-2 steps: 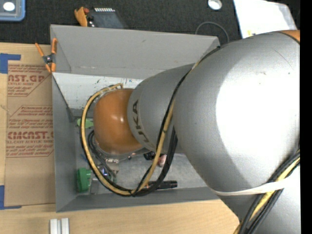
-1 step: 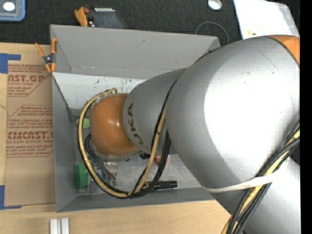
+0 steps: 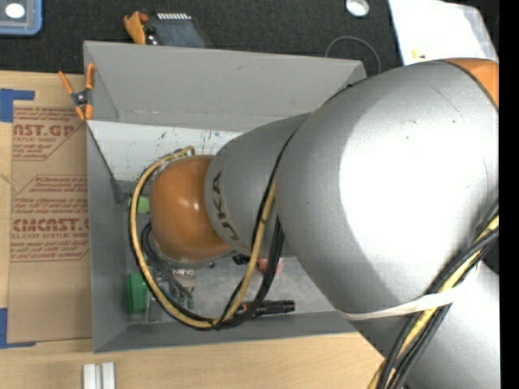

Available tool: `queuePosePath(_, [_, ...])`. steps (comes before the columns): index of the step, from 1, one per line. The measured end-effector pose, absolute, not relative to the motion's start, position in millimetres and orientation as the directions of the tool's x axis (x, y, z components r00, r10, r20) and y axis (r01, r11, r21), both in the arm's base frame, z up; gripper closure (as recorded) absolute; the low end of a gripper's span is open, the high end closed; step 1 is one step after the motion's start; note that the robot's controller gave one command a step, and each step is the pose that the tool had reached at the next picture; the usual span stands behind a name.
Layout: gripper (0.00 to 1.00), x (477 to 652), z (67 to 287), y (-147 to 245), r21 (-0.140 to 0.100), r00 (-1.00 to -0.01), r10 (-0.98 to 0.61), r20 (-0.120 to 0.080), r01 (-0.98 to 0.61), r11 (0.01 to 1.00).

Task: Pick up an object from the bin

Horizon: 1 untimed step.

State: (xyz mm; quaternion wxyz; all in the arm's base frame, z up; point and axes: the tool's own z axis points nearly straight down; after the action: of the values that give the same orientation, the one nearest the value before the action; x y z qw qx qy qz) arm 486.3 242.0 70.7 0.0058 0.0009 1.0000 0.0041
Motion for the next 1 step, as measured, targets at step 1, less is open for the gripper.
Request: queuePosePath(1, [1.0, 483.0, 104.7, 241.1, 0.004, -1.0, 0.001, -0.002, 0.001, 1.0])
